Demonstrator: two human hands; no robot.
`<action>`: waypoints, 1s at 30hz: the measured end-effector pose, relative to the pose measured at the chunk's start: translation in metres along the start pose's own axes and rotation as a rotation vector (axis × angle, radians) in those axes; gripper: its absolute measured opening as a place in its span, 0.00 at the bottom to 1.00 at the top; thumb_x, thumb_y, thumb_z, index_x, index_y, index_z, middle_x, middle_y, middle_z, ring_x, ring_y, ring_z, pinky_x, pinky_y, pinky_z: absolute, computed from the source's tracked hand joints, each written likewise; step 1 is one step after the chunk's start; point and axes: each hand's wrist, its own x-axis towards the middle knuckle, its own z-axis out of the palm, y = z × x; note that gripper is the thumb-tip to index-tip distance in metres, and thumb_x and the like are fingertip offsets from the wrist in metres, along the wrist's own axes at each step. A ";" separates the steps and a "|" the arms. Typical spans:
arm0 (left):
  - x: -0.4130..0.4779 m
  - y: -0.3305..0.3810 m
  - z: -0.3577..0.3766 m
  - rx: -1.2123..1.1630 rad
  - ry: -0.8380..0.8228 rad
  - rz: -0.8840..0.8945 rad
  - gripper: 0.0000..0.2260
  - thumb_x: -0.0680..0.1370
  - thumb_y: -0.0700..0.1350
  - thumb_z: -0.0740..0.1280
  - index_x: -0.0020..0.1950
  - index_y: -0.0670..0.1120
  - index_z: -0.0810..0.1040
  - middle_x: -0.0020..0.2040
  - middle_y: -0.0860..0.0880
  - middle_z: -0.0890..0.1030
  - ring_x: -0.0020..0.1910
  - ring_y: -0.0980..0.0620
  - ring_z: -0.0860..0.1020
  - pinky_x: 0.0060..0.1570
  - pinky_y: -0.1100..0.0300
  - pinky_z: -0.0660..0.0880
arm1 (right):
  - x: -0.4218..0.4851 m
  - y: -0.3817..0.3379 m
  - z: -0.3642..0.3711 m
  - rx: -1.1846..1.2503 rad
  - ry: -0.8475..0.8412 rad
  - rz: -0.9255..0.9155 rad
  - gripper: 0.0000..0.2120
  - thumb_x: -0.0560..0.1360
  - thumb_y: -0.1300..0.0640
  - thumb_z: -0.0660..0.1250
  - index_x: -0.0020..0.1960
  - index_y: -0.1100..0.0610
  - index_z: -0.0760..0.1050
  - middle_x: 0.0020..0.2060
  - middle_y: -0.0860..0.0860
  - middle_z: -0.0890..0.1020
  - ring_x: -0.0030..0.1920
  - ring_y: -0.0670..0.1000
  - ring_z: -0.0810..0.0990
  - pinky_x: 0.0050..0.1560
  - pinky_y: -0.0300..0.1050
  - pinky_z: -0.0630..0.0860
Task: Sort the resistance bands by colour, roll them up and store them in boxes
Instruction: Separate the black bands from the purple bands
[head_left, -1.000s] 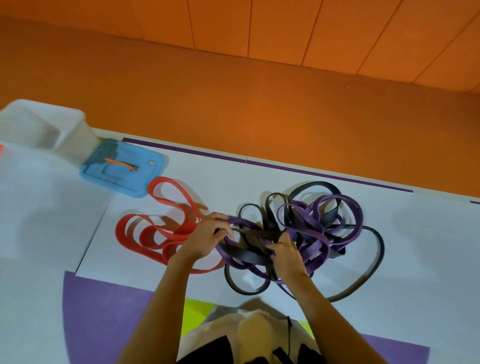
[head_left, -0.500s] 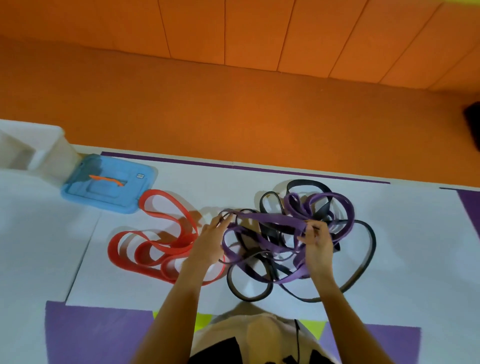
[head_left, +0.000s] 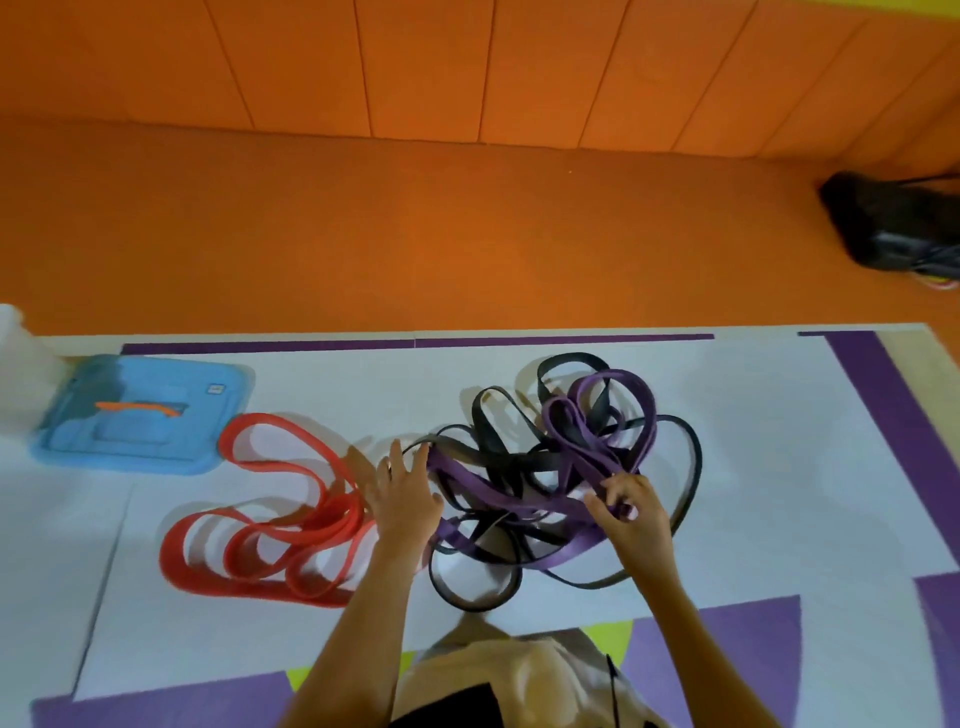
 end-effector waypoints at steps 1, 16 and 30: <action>0.003 -0.001 -0.001 -0.030 -0.012 -0.007 0.33 0.83 0.48 0.68 0.84 0.60 0.57 0.86 0.46 0.48 0.85 0.40 0.50 0.81 0.35 0.54 | -0.002 0.003 -0.003 0.006 -0.005 -0.006 0.19 0.72 0.65 0.80 0.35 0.56 0.70 0.44 0.50 0.80 0.46 0.49 0.80 0.44 0.35 0.74; 0.004 0.029 0.026 -0.174 0.081 0.022 0.16 0.82 0.49 0.68 0.69 0.55 0.77 0.71 0.47 0.73 0.74 0.42 0.68 0.71 0.41 0.71 | 0.015 0.018 -0.017 0.085 -0.036 0.078 0.11 0.77 0.69 0.74 0.43 0.54 0.80 0.48 0.51 0.83 0.47 0.56 0.85 0.47 0.59 0.82; 0.007 0.053 0.036 -0.618 0.148 -0.391 0.24 0.75 0.39 0.75 0.70 0.43 0.74 0.52 0.46 0.84 0.48 0.47 0.85 0.46 0.53 0.83 | 0.064 0.031 -0.017 -0.013 -0.358 0.044 0.06 0.81 0.64 0.69 0.52 0.55 0.81 0.50 0.47 0.85 0.51 0.39 0.83 0.53 0.30 0.76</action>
